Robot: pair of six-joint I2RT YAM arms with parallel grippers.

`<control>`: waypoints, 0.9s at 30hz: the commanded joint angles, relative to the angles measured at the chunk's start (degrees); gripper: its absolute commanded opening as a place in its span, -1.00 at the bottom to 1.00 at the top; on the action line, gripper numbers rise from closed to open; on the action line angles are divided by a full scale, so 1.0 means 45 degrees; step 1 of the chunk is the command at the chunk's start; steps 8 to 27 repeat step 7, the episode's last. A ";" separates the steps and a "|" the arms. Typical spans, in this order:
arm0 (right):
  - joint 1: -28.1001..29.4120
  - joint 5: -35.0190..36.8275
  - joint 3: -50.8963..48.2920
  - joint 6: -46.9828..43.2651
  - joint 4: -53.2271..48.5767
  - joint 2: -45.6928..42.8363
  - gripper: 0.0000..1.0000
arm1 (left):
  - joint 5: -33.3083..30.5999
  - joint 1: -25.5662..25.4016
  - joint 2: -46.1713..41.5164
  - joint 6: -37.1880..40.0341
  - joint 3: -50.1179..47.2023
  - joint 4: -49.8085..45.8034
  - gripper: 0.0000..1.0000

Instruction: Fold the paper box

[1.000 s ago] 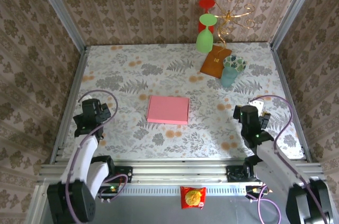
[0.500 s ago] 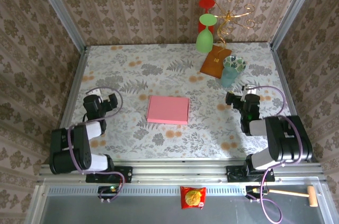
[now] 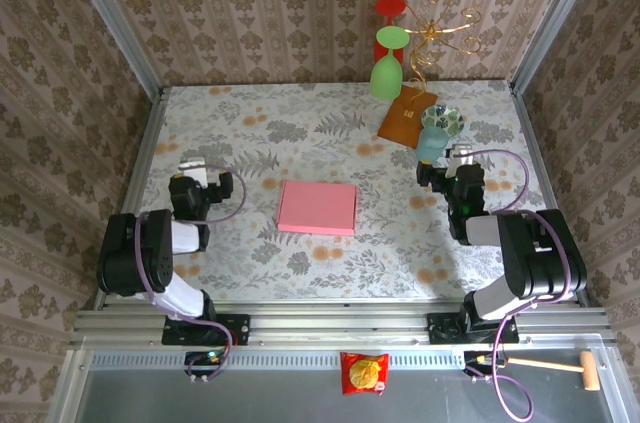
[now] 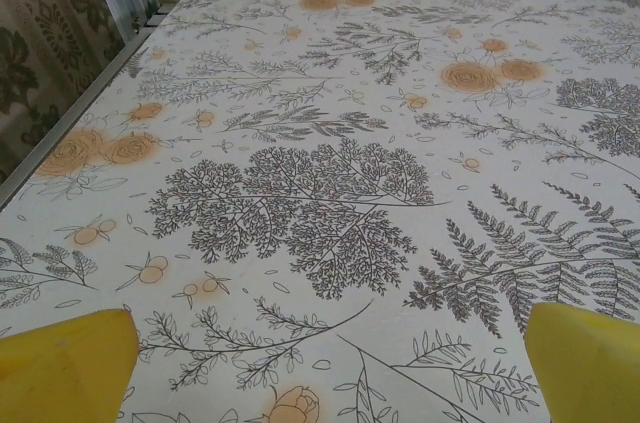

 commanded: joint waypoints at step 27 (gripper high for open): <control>0.0109 0.0176 -0.0151 -0.0475 0.0255 0.0043 1.00 | 0.0083 0.0014 -0.0043 0.0289 0.0150 0.0190 1.00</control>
